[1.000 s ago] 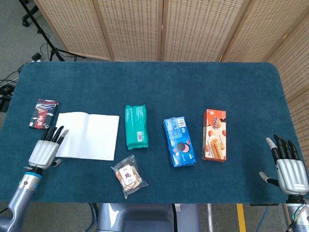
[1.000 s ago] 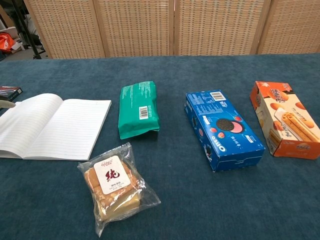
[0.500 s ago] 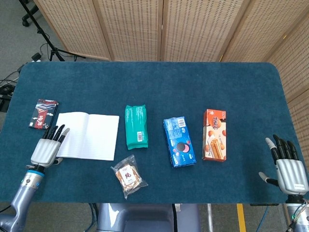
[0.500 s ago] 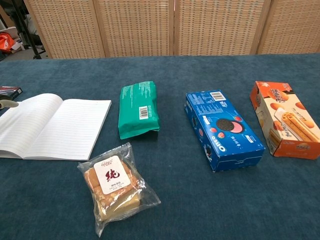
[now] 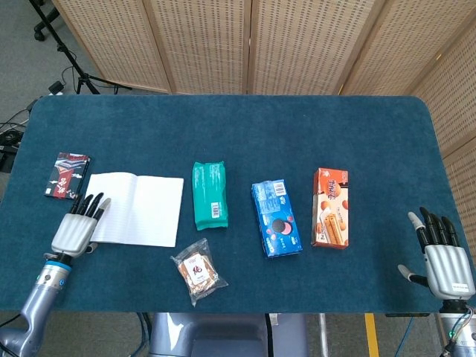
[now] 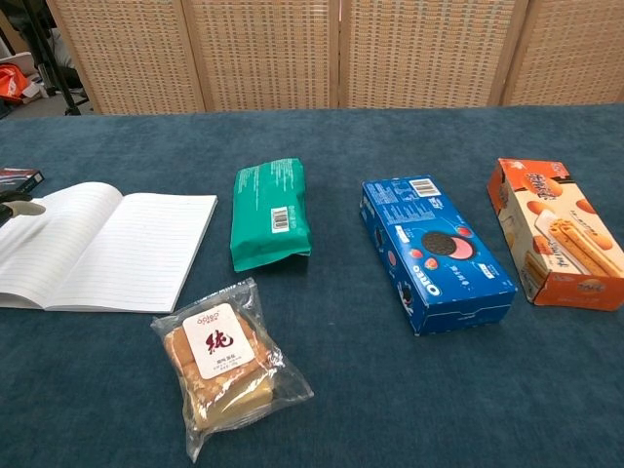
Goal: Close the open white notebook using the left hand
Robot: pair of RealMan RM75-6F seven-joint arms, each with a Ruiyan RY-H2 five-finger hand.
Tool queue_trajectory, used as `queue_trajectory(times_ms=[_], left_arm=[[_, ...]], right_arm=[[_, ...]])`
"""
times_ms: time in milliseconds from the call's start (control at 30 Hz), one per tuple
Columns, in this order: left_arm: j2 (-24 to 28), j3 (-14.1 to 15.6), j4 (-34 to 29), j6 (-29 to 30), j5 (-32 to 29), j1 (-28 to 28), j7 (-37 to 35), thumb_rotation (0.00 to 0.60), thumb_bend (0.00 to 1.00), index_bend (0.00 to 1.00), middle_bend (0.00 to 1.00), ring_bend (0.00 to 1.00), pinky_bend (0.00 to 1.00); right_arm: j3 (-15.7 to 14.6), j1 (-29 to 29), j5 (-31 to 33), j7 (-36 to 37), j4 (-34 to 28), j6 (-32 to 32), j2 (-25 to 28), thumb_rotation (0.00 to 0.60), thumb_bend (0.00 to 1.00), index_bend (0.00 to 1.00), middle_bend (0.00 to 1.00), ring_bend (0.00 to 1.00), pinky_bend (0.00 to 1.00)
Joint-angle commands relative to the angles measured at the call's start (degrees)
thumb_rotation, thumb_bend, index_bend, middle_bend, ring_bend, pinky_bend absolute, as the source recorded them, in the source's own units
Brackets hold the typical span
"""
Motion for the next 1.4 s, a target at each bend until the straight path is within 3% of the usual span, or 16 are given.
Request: queue_trajectory(times_ms=[33, 333, 700, 1400], left_arm=[[-0.1, 0.0, 0.2, 0.3, 0.3, -0.1, 0.0, 0.6, 0.12, 0.0, 0.0, 0.0, 0.0], [0.2, 0.6, -0.3, 1.2, 1.4, -0.1, 0.4, 0.6, 0.28, 0.0, 0.0, 0.0, 0.0], [0.6, 0.6, -1.6, 3.5, 3.1, -0.2, 1.4, 0.6, 0.4, 0.0, 0.0, 0.0, 0.0], [-0.5, 0.1, -2.3, 13.8, 11.1, -0.5, 1.9, 0.6, 0.39, 0.0, 0.0, 0.0, 0.0]], right_arm=[[0.0, 0.0, 0.0, 0.1, 0.0, 0.0, 0.0, 0.6, 0.09, 0.05, 0.0, 0.0, 0.0], [-0.1, 0.1, -0.2, 0.1, 0.0, -0.2, 0.0, 0.6, 0.09, 0.05, 0.0, 0.0, 0.0], [-0.2, 0.2, -0.2, 0.0, -0.1, -0.4, -0.1, 0.6, 0.09, 0.05, 0.0, 0.0, 0.0], [-0.4, 0.2, -0.4, -0.1, -0.2, -0.5, -0.2, 0.6, 0.09, 0.05, 0.0, 0.0, 0.0]])
